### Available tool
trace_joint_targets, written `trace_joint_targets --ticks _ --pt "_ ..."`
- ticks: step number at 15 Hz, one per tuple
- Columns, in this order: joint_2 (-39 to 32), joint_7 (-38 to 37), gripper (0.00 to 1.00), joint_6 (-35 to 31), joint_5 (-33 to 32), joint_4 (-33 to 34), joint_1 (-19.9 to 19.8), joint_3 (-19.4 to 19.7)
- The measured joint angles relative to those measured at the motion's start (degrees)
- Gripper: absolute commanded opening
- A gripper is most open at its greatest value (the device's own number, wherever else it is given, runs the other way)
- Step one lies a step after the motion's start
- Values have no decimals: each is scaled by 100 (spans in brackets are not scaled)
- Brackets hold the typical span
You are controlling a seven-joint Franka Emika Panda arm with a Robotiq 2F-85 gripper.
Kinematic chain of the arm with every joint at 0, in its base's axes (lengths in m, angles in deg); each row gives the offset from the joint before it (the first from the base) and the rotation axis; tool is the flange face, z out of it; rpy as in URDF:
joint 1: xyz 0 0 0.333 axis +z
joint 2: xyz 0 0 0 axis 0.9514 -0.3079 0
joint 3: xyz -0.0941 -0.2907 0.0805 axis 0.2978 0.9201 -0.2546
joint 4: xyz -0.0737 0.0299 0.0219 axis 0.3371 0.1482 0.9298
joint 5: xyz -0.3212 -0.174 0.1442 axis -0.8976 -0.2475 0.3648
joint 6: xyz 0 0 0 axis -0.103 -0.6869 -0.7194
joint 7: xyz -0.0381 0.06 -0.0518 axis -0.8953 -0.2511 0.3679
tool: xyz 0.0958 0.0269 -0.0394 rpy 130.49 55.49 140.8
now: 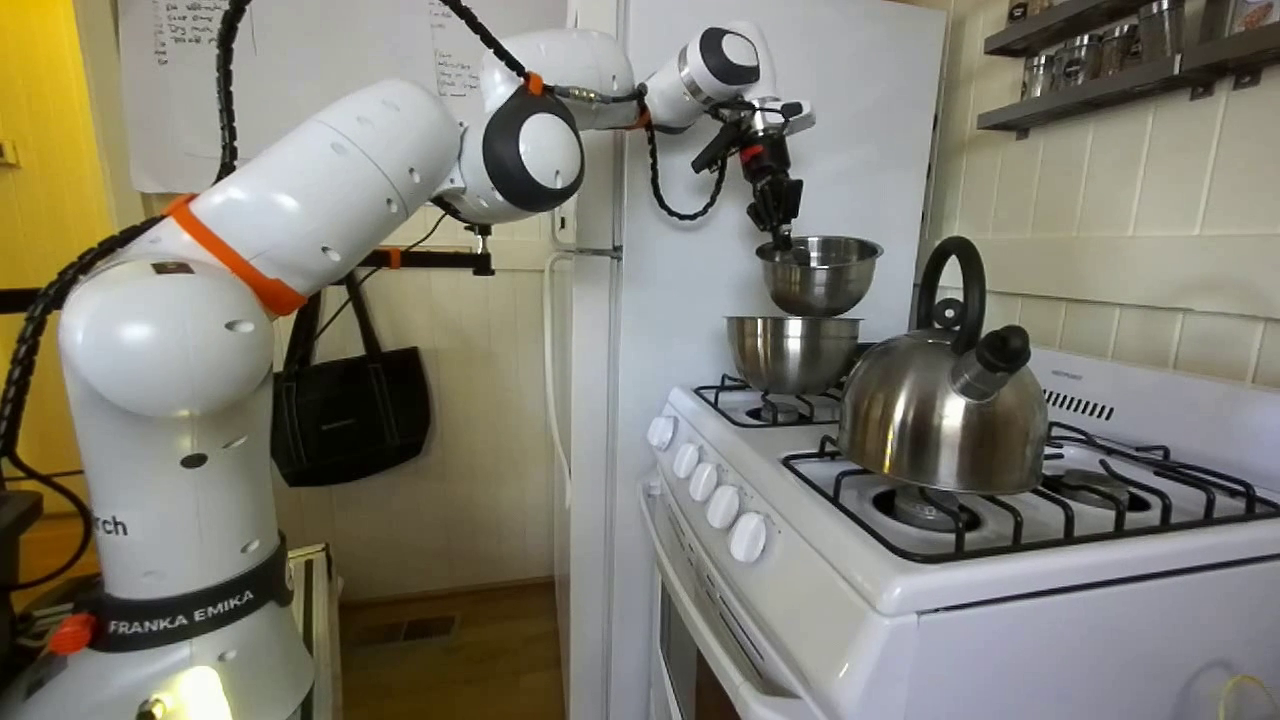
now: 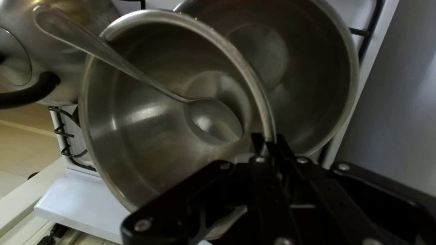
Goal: Put the smaller silver bowl inside the bigger silver bowl
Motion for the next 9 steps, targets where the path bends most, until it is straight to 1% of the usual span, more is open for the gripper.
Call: trace_joint_targets --ticks 3,9 --pt "-123 210 2 -56 22 0 -70 -65" --pt "-280 603 2 -50 46 -5 -22 -205"
